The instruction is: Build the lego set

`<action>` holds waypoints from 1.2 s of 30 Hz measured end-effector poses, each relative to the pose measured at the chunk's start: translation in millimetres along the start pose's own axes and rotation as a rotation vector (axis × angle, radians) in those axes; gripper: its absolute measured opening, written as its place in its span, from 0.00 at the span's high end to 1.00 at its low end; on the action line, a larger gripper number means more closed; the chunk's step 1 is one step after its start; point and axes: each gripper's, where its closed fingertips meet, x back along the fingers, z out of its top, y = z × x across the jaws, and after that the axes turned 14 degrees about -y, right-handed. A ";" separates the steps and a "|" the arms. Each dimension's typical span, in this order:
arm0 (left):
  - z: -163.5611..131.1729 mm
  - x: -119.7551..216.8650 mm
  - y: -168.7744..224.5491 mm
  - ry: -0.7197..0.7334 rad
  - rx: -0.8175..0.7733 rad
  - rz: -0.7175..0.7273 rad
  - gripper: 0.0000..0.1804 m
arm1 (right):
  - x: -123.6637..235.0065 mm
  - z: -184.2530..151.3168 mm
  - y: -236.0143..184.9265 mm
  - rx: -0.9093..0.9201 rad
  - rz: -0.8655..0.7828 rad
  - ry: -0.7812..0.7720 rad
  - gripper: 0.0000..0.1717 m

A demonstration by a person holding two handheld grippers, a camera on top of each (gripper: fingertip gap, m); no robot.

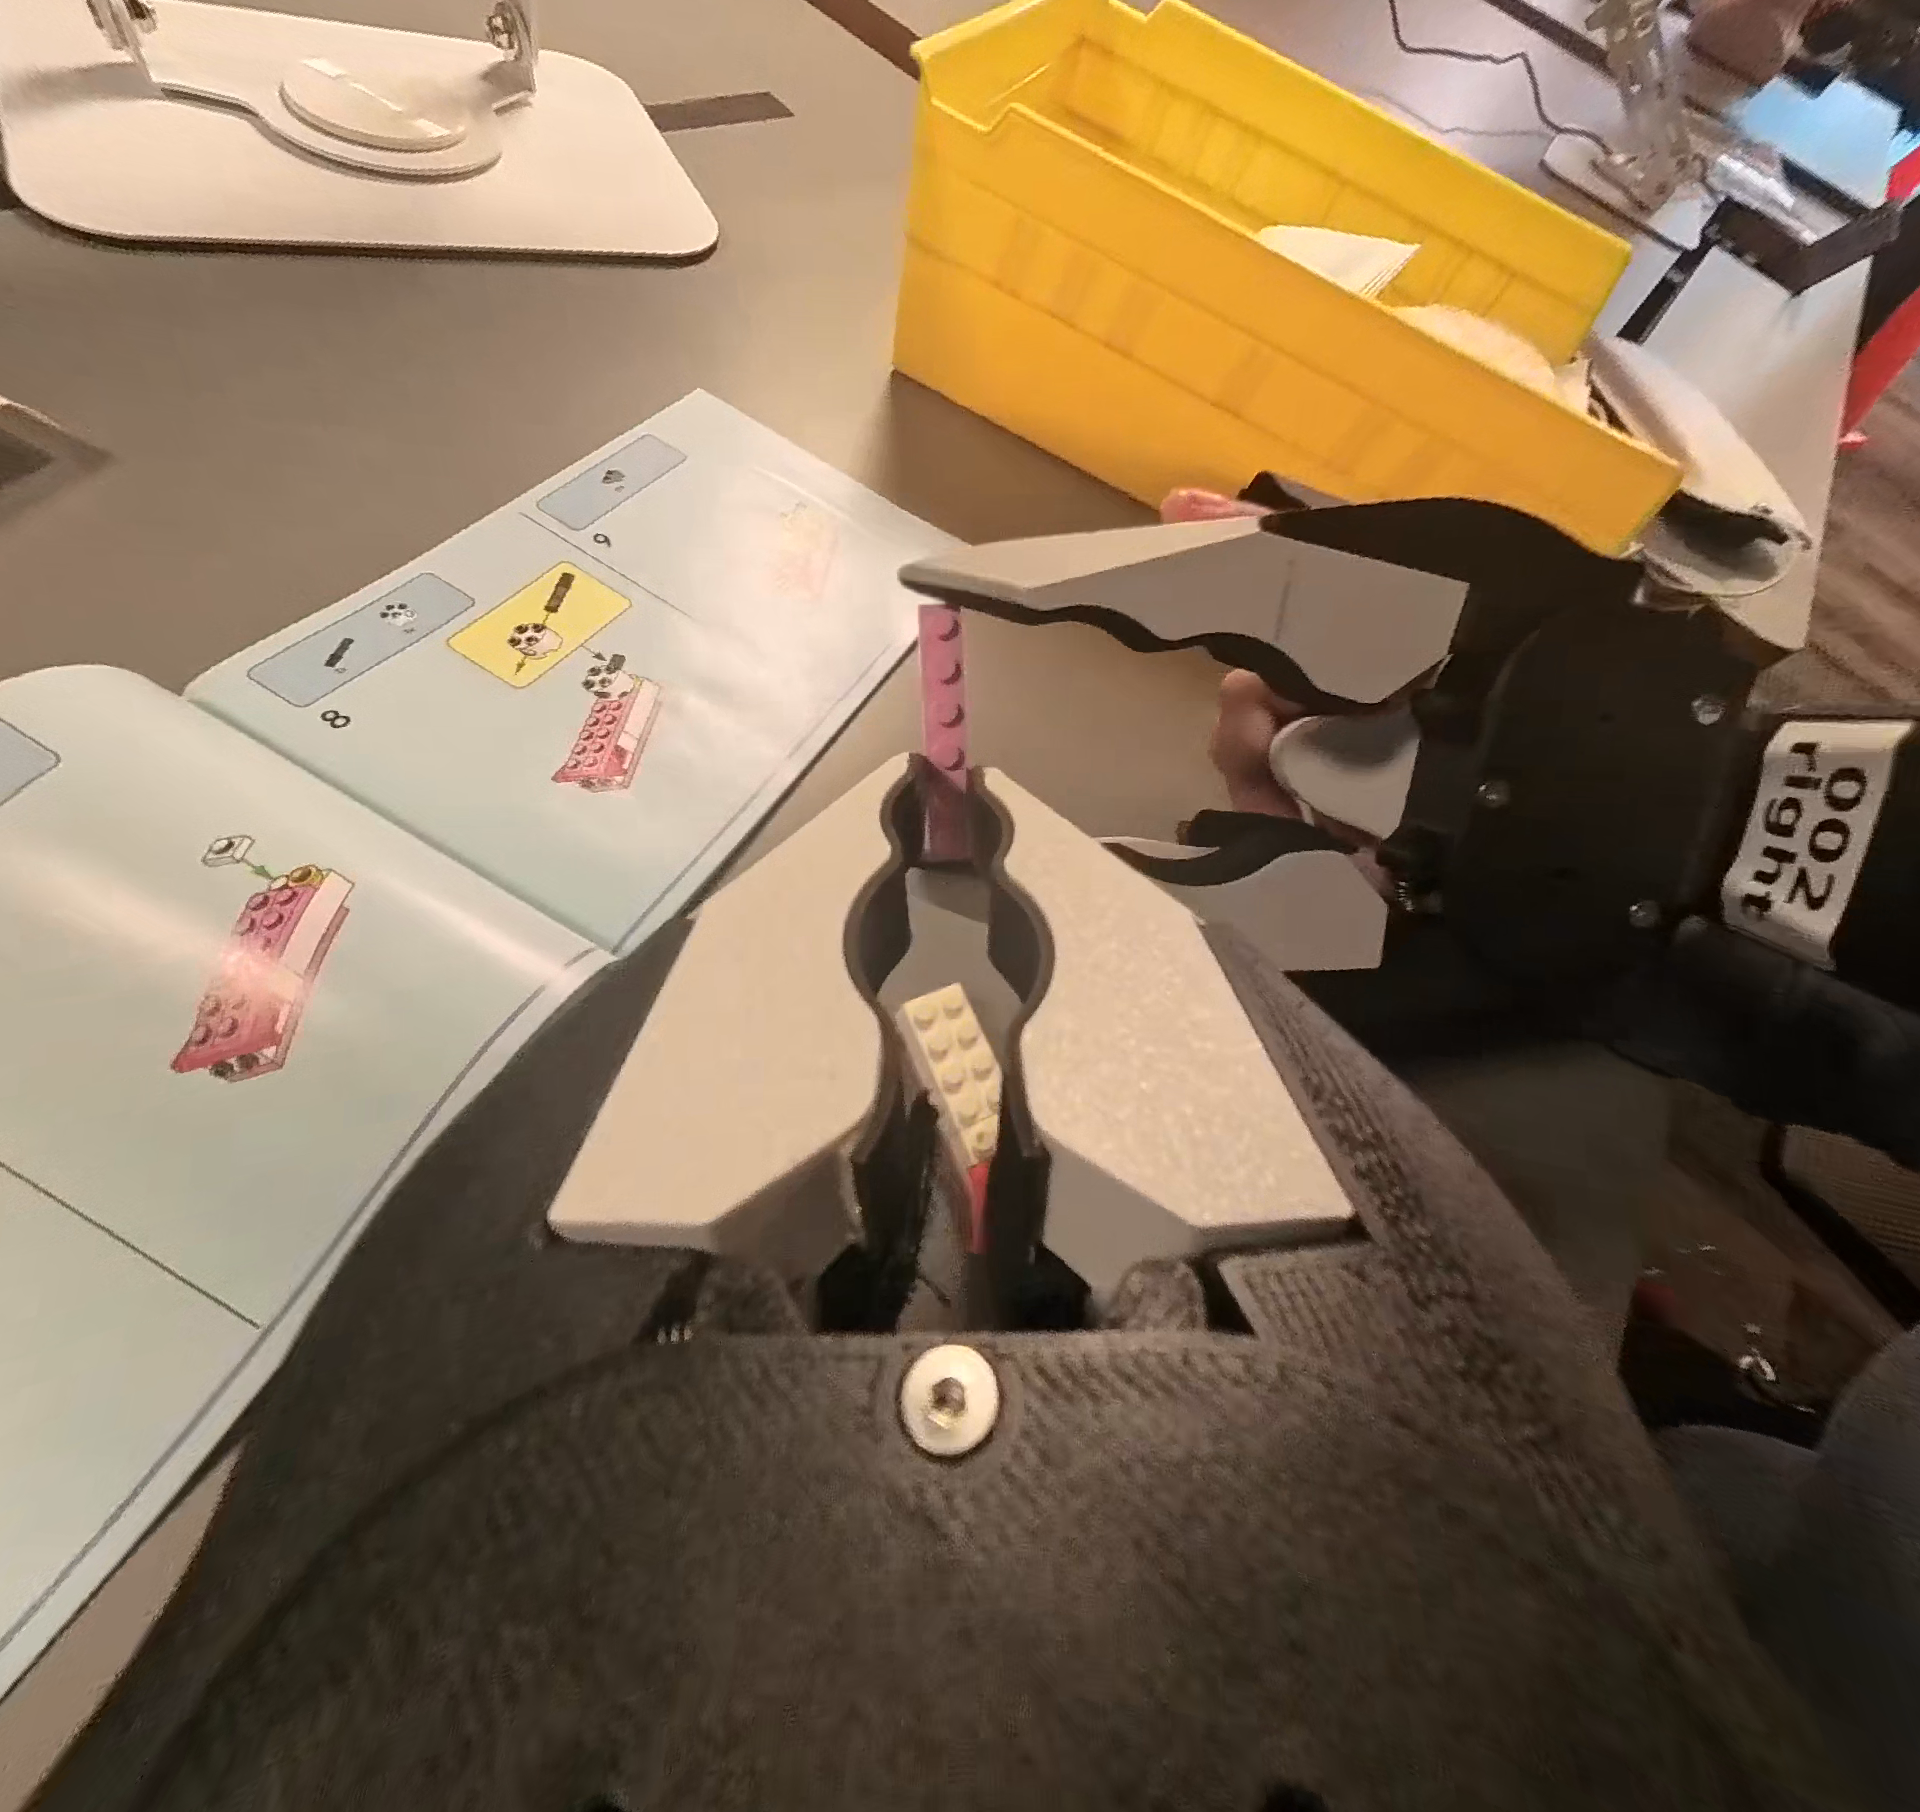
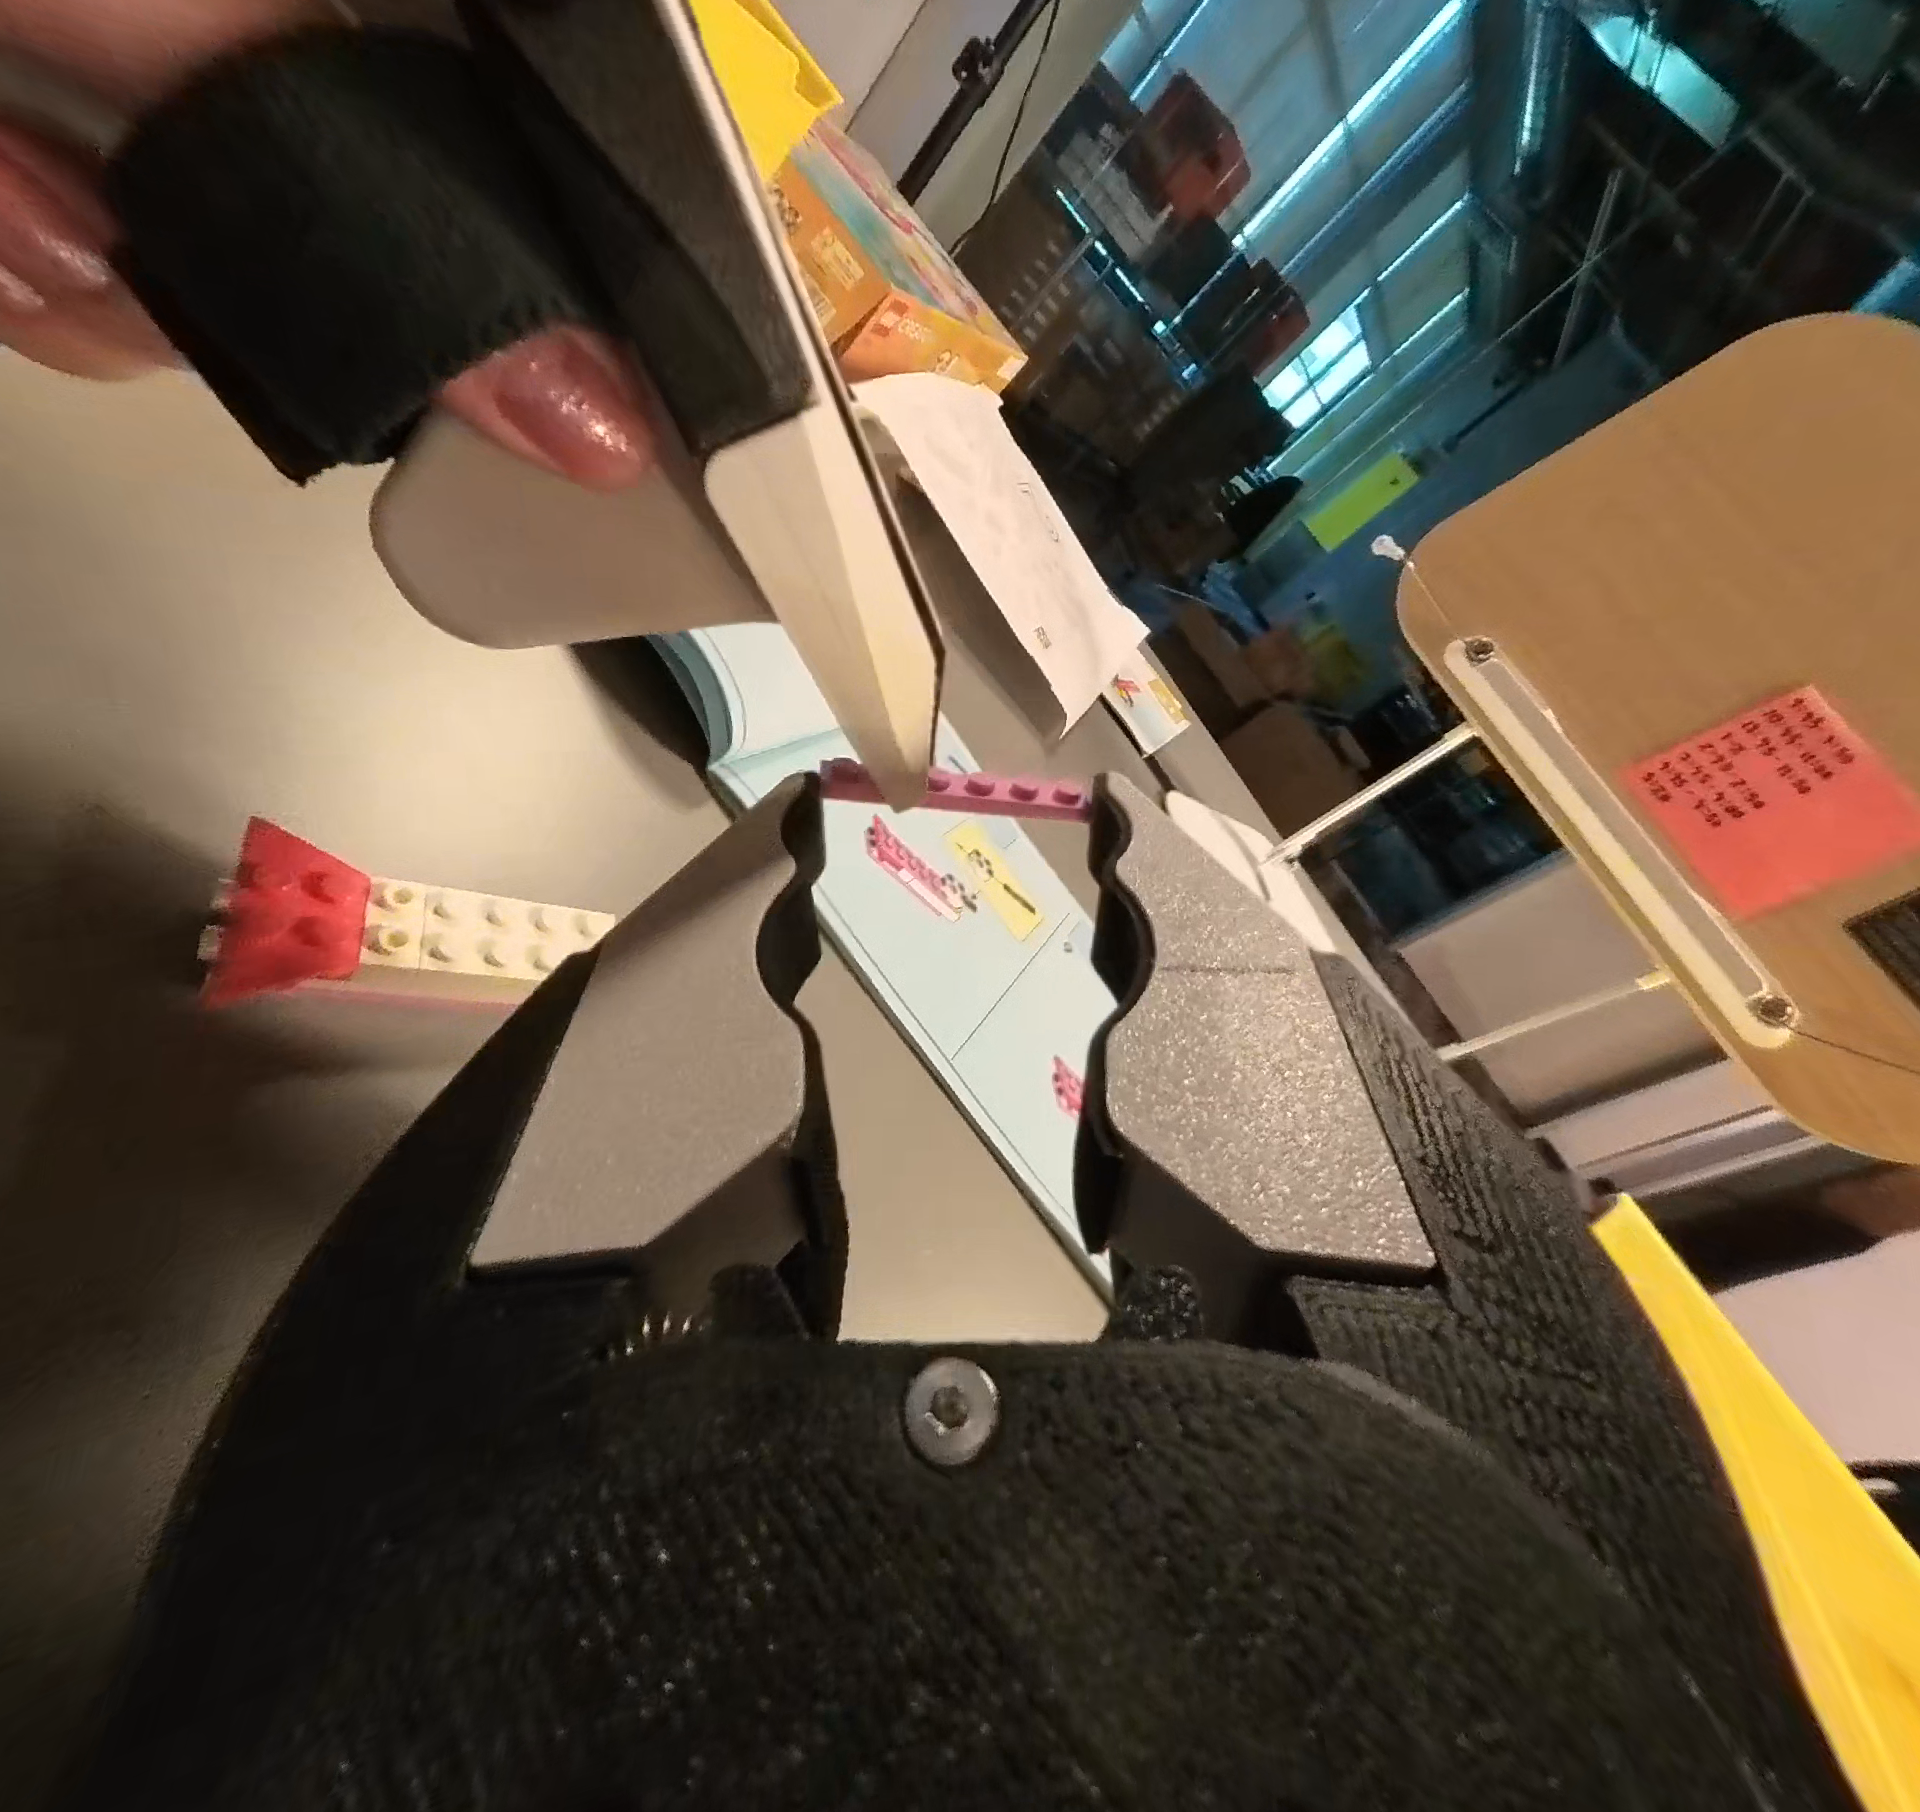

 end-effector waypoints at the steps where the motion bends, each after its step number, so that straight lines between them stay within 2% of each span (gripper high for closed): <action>1: -0.3 -0.3 0.0 -0.005 -0.010 0.010 0.97 | 0.0 -0.4 -0.3 -0.007 0.008 0.003 0.71; 3: -1.4 0.8 0.8 -0.013 -0.019 0.020 0.96 | 0.5 -0.9 -0.7 -0.030 0.034 0.010 0.71; 4: -2.7 3.0 0.6 -0.015 -0.023 0.027 0.93 | 0.1 -3.0 0.0 -0.043 0.045 0.005 0.71; 5: -4.5 6.9 -0.7 -0.010 -0.025 0.039 0.84 | -0.4 -5.9 1.7 -0.056 0.055 -0.004 0.71; 8: -20.1 20.3 1.5 -0.012 -0.064 0.054 0.67 | -2.4 -16.4 8.6 -0.130 0.100 -0.040 0.71; 10: -44.4 18.6 3.6 -0.115 -0.124 0.118 0.58 | -3.3 -20.6 10.9 -0.192 0.147 -0.051 0.71; 12: -65.9 10.7 9.9 -0.212 -0.181 0.169 0.55 | -2.4 -19.0 10.9 -0.259 0.198 -0.034 0.71; 19: -101.8 -8.4 8.2 -0.372 -0.160 0.225 0.64 | 0.7 -11.2 3.4 -0.326 0.274 0.024 0.71; 23: -103.6 -4.8 6.9 -0.363 -0.167 0.208 0.74 | 0.5 -11.1 -5.2 -0.318 0.306 0.015 0.71; 26: -101.7 -2.7 0.3 -0.354 -0.186 0.234 0.82 | -1.4 -24.2 -4.4 -0.320 0.278 -0.080 0.71; 30: -99.6 1.3 -12.9 -0.351 -0.208 0.248 0.83 | 3.1 -63.8 -8.3 -0.371 0.242 -0.341 0.71; 33: -99.1 1.5 -17.4 -0.341 -0.186 0.203 0.81 | 15.2 -68.7 -8.0 -0.362 0.168 -0.396 0.71; 36: -97.6 0.7 -20.2 -0.326 -0.192 0.179 0.80 | 21.0 -72.9 -19.8 -0.375 0.182 -0.454 0.71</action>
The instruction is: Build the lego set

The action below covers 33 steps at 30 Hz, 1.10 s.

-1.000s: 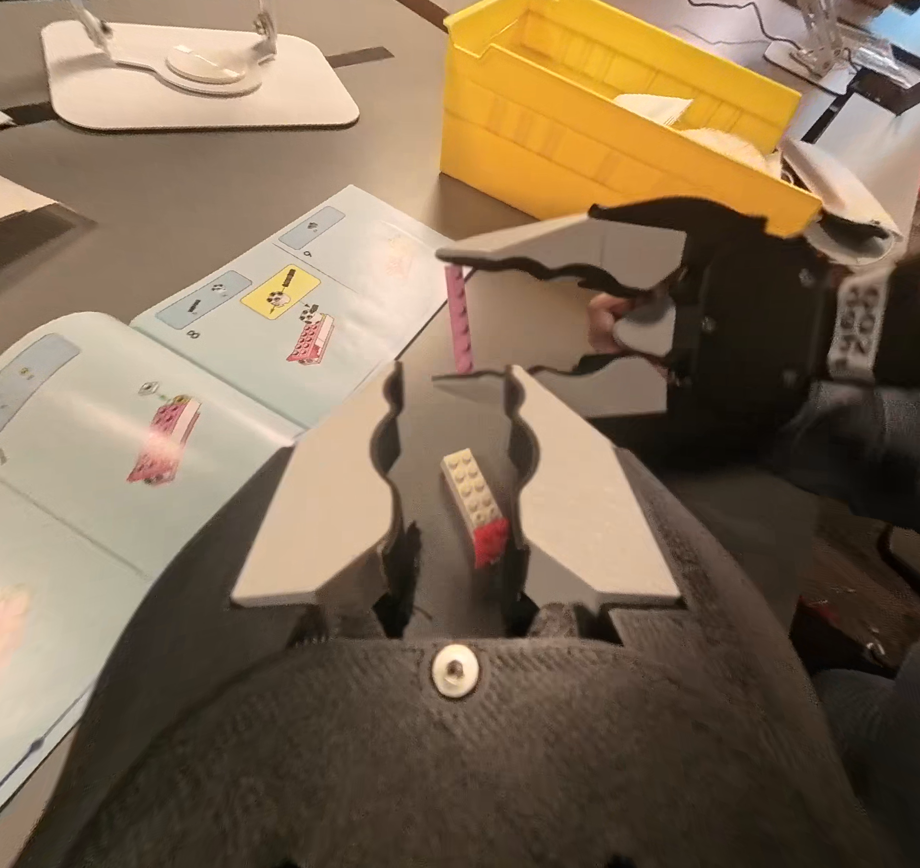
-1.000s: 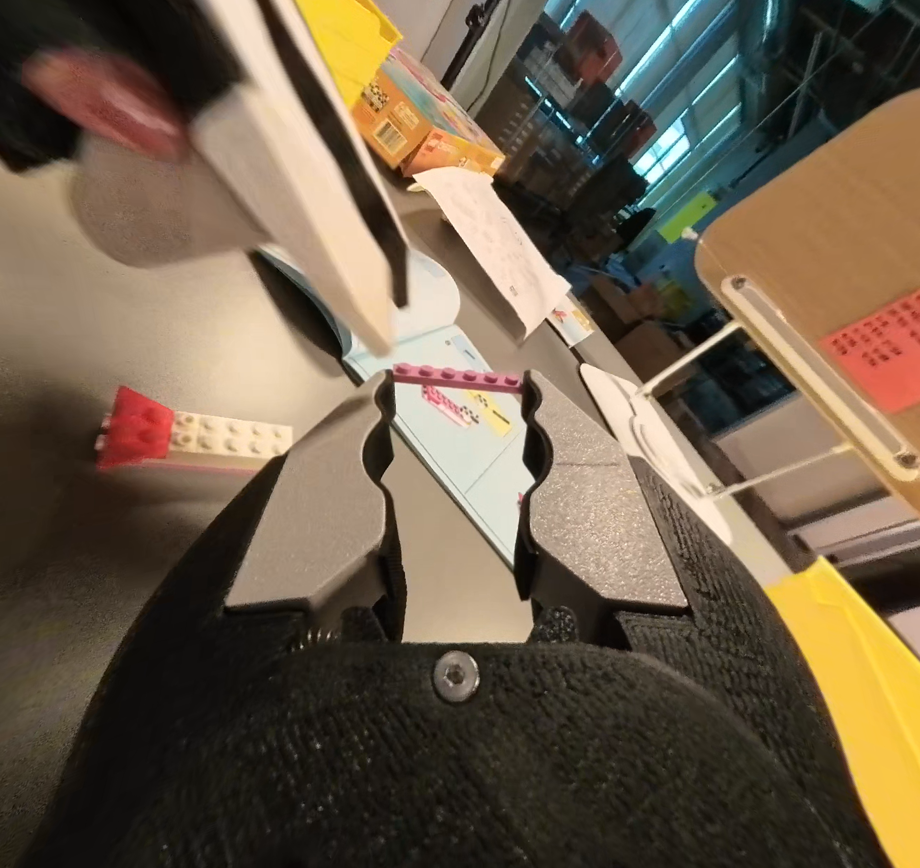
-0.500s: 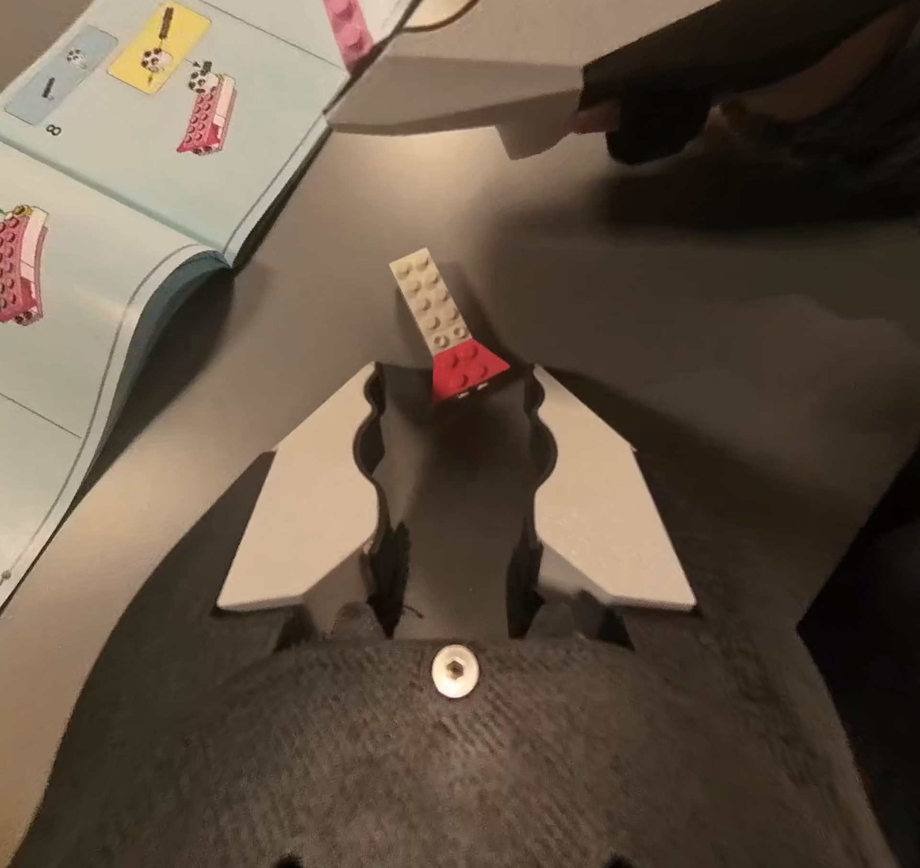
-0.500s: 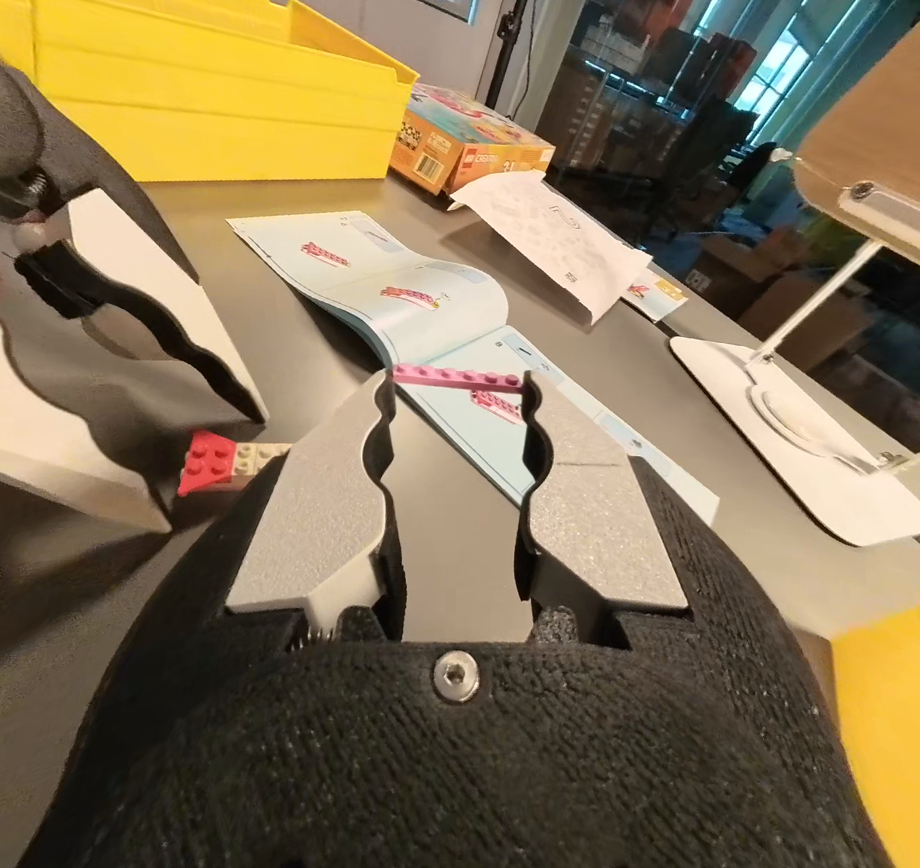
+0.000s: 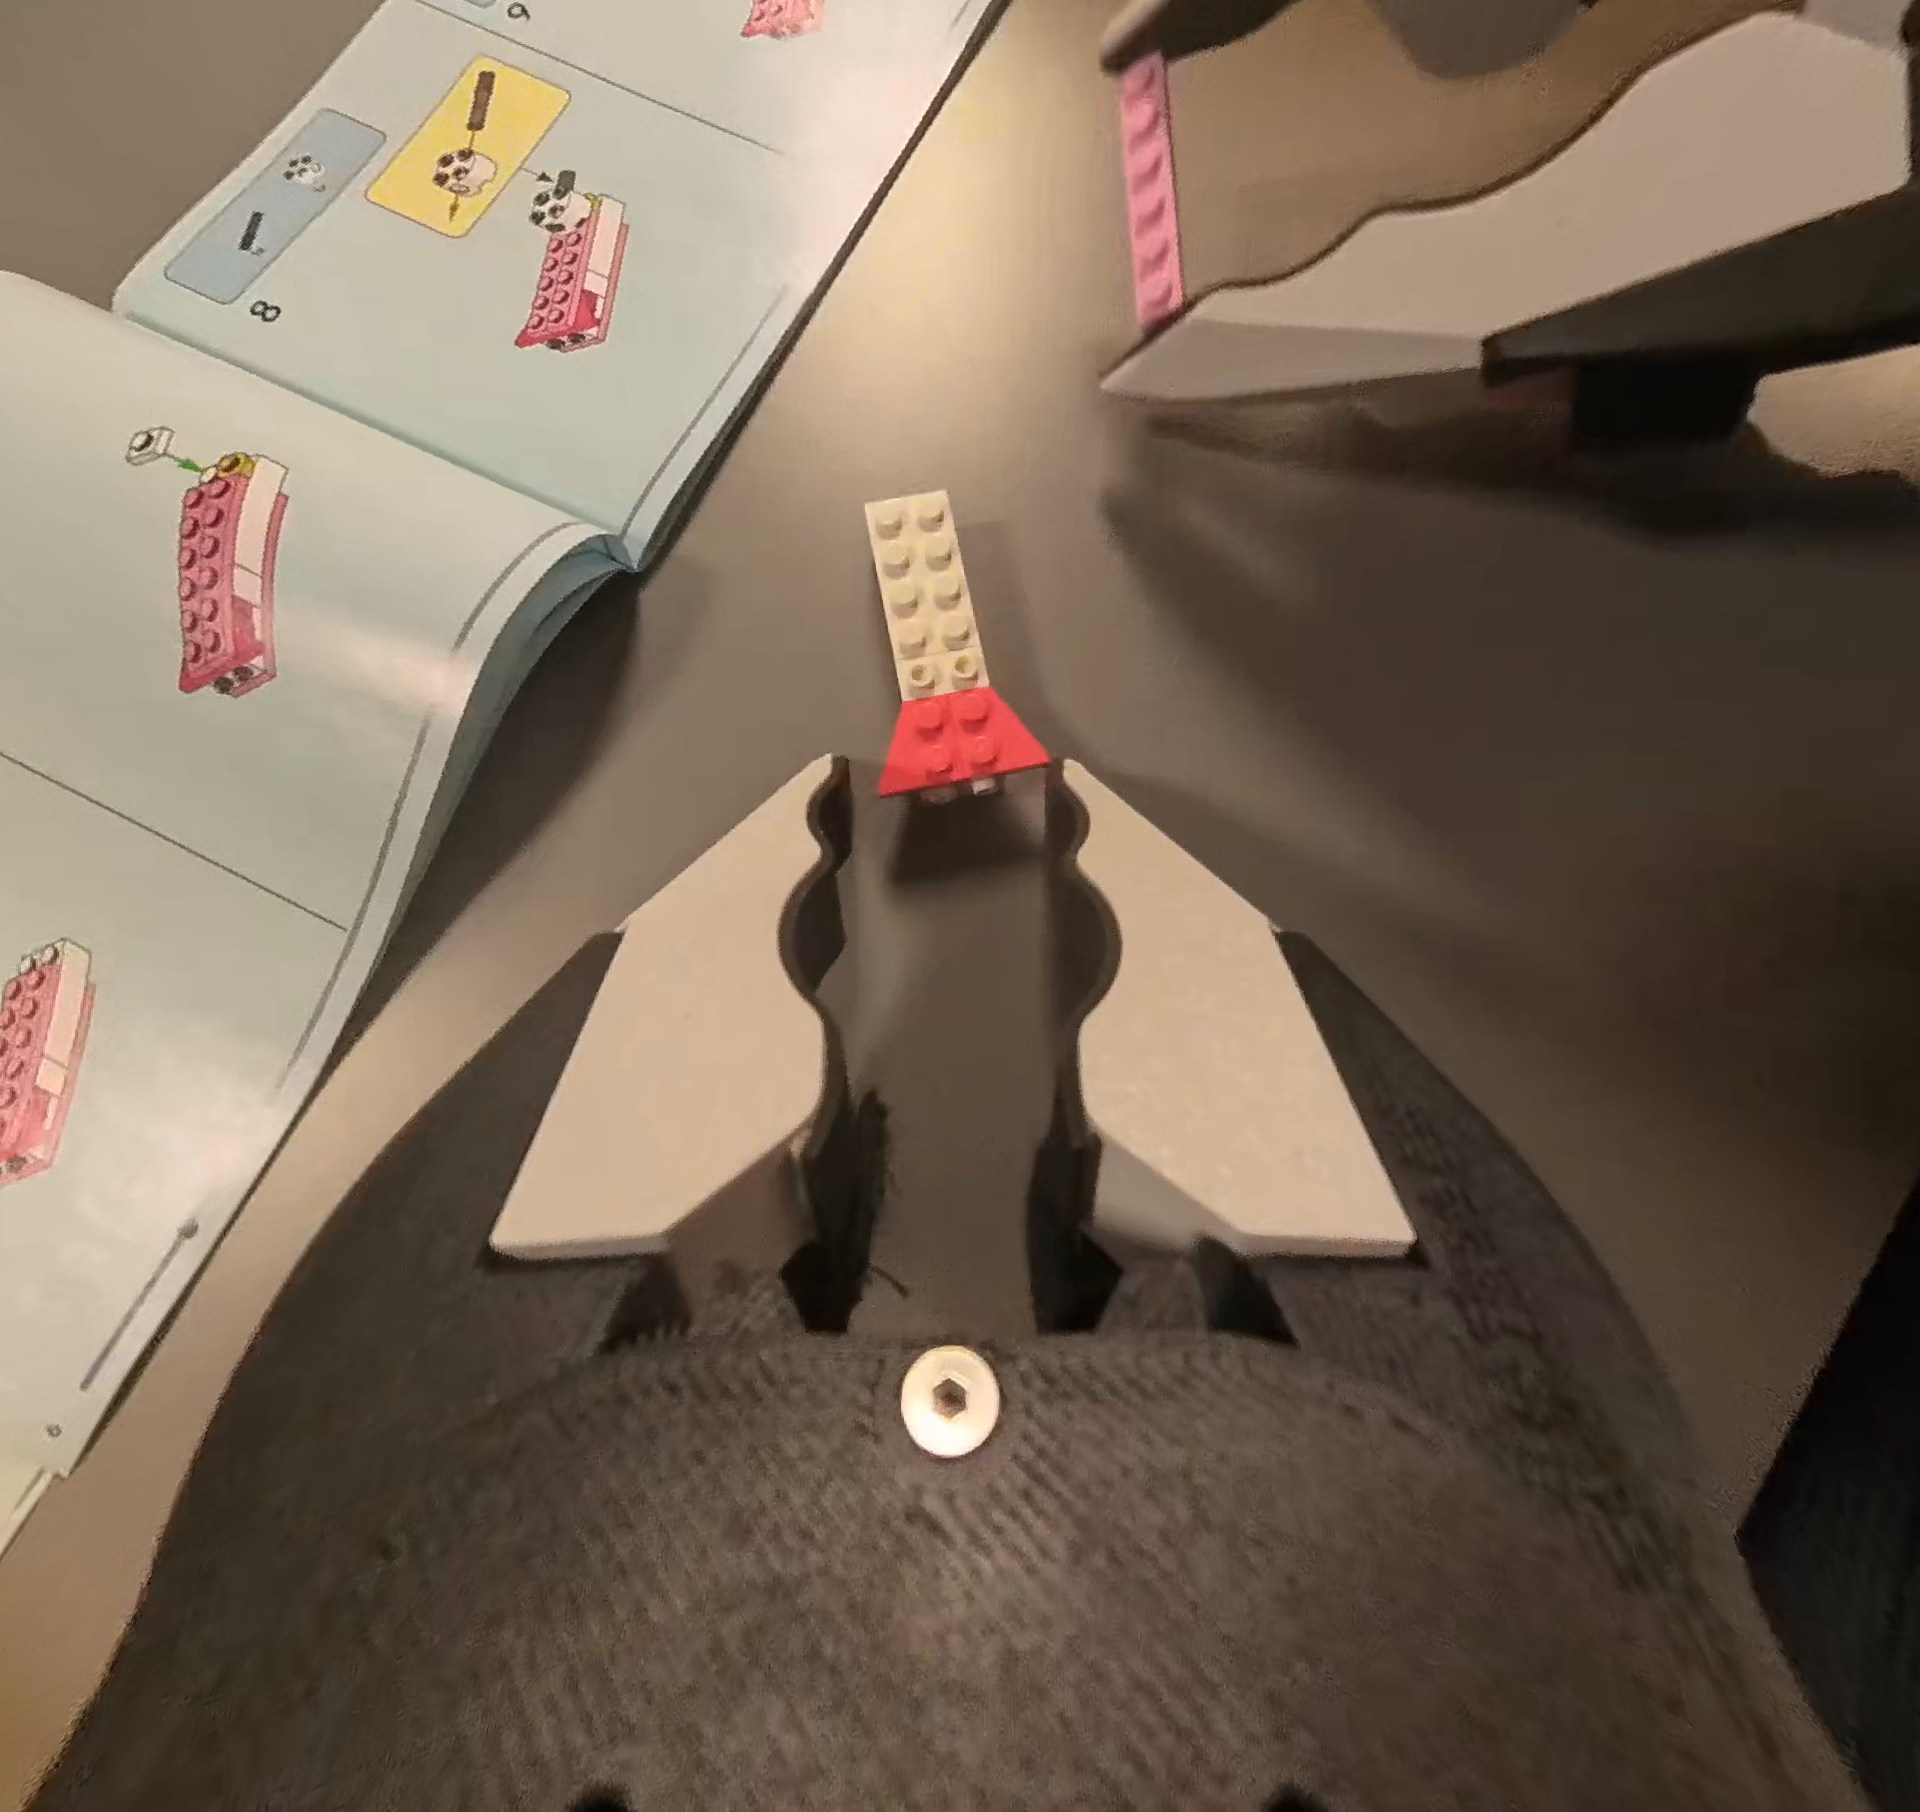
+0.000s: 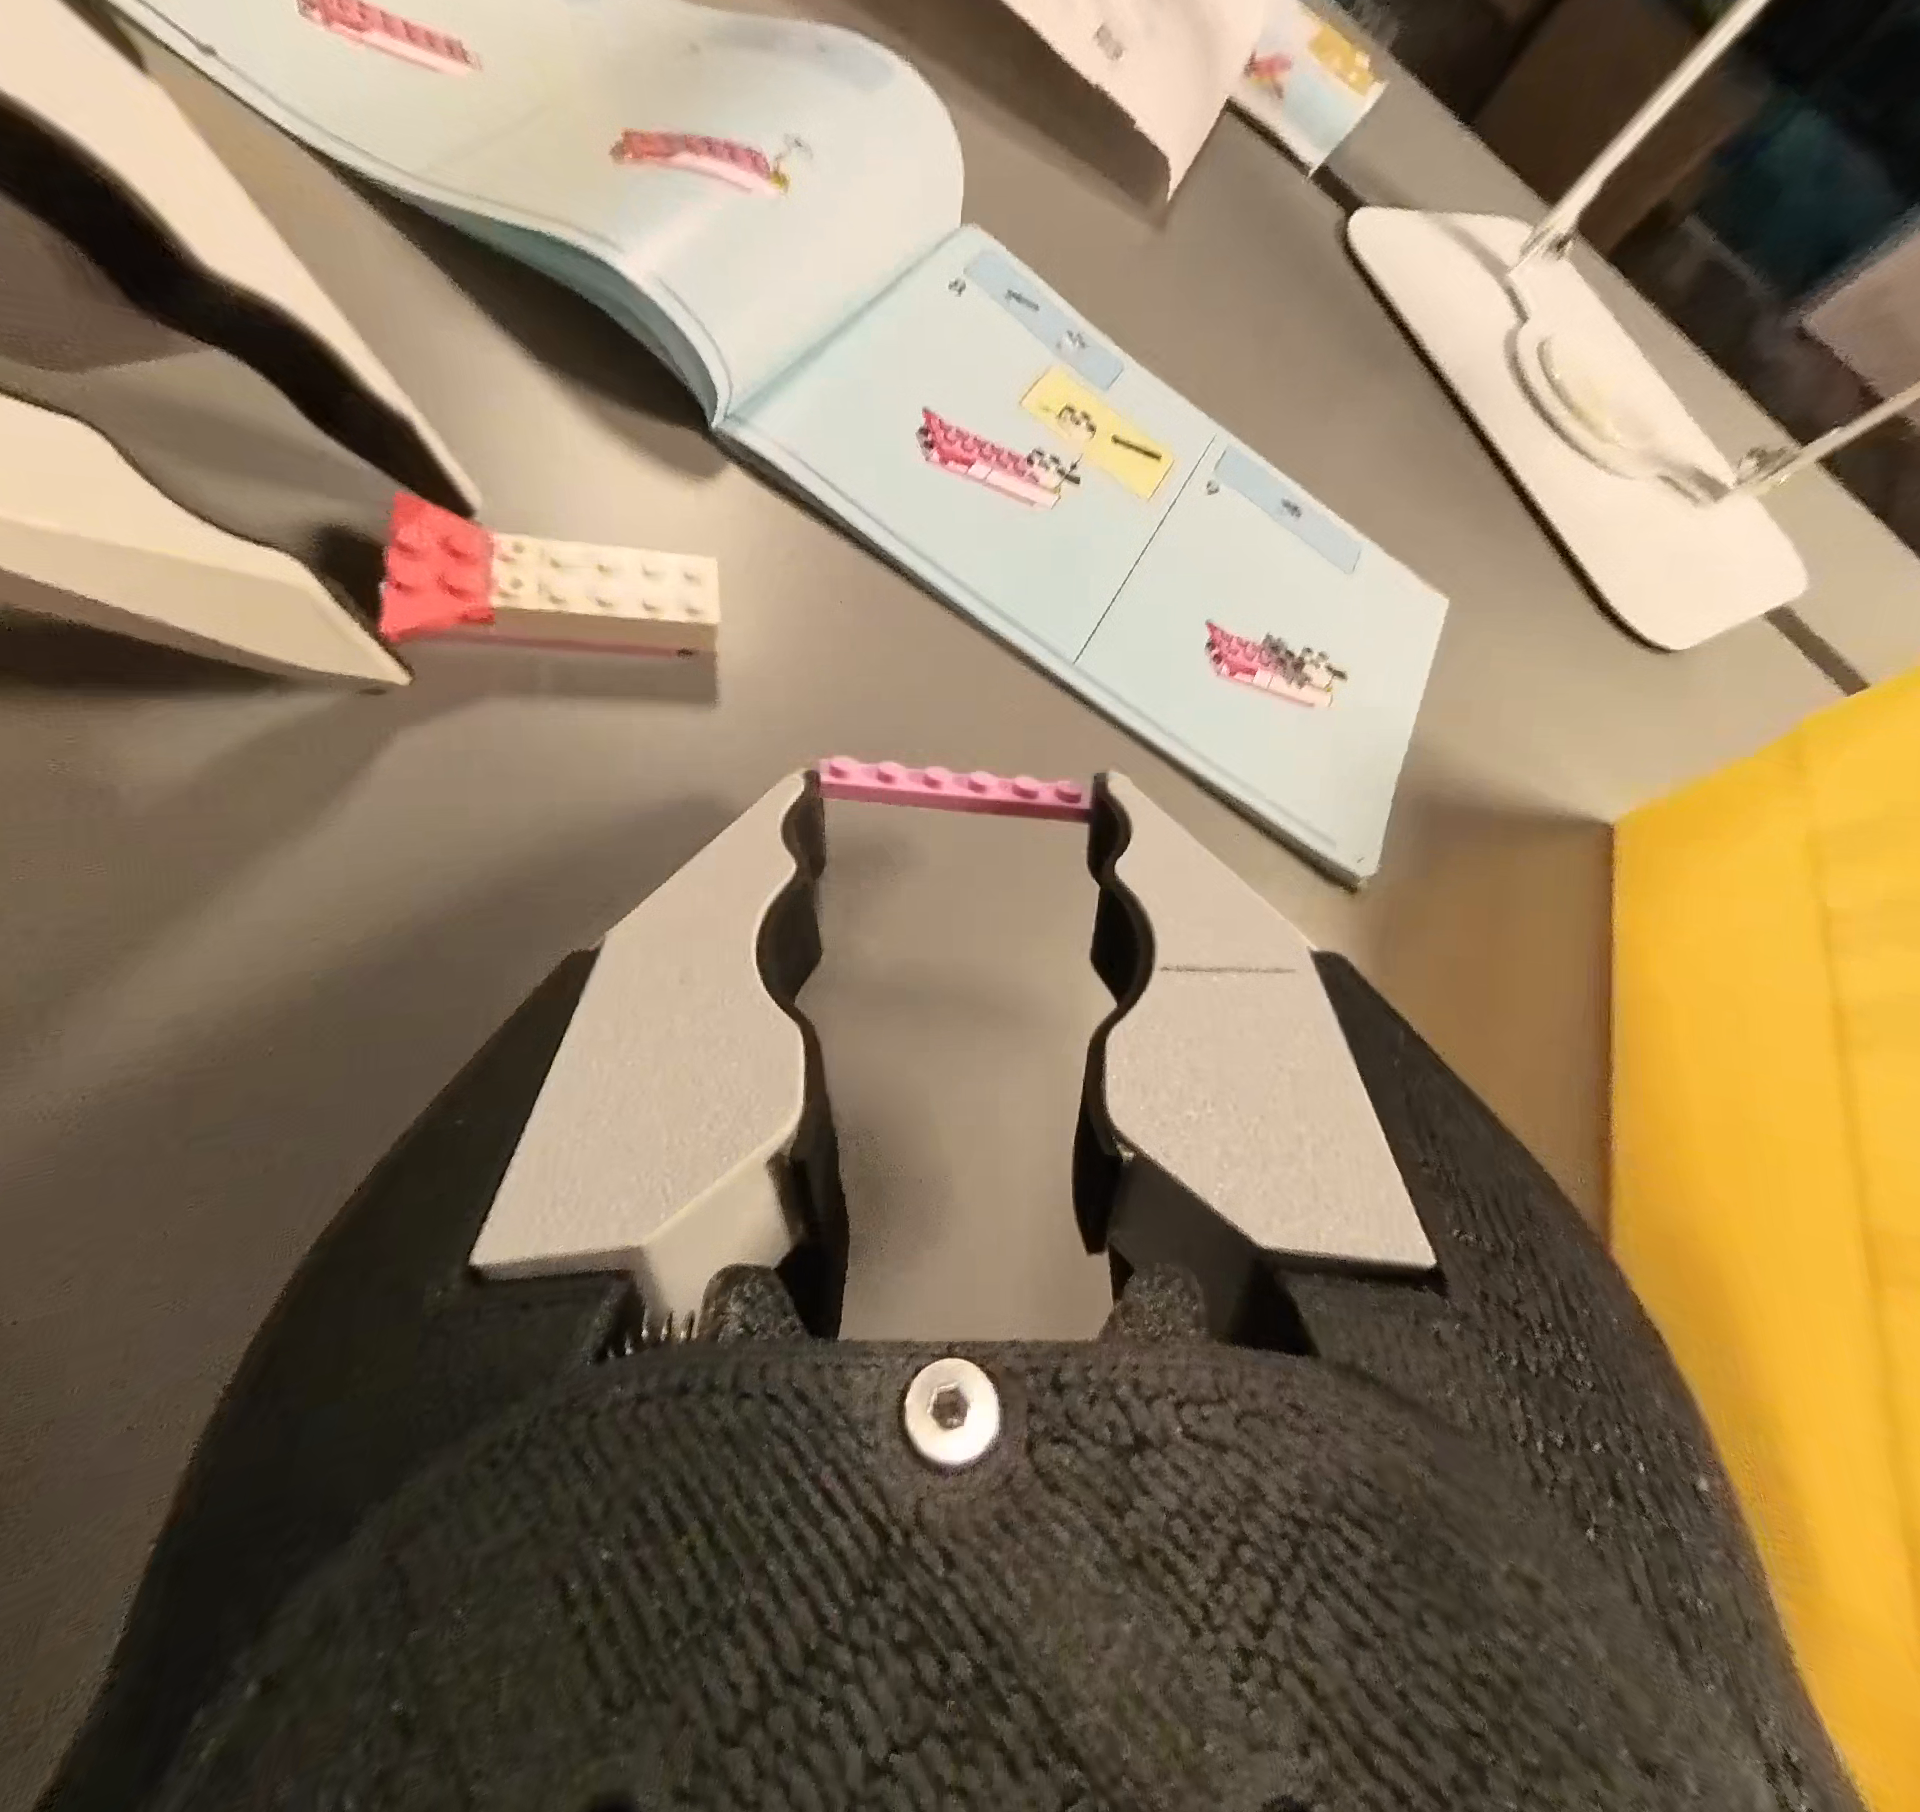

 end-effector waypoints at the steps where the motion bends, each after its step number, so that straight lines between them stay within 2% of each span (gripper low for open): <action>1: 0.6 -0.3 -0.6 0.003 -0.006 -0.002 0.80 | -0.7 -2.5 -2.3 -0.011 0.004 -0.014 0.71; 10: 5.3 -3.1 -1.5 -0.002 -0.109 -0.063 0.78 | -3.9 -17.6 -5.0 -0.163 0.063 -0.088 0.71; 14: 7.1 -3.7 4.6 0.000 -0.219 -0.117 0.84 | -1.1 -22.7 -5.3 -0.211 0.078 -0.107 0.71; 21: 6.7 -3.7 5.3 -0.008 -0.296 -0.179 0.84 | 9.2 -35.5 -7.4 -0.235 0.127 -0.140 0.61; 24: 5.8 -3.1 6.1 -0.004 -0.332 -0.199 0.84 | 18.7 -25.1 -14.6 -0.127 0.190 -0.063 0.59; 28: 0.5 0.4 15.8 0.010 -0.425 -0.287 0.84 | 30.3 -2.9 -43.0 0.184 0.333 0.051 0.67; 30: -5.1 4.2 27.7 0.018 -0.490 -0.353 0.84 | 21.7 2.9 -49.0 0.269 0.383 0.017 0.68; 33: -8.8 5.7 34.8 0.044 -0.558 -0.356 0.84 | 14.6 12.1 -63.2 0.385 0.532 -0.032 0.66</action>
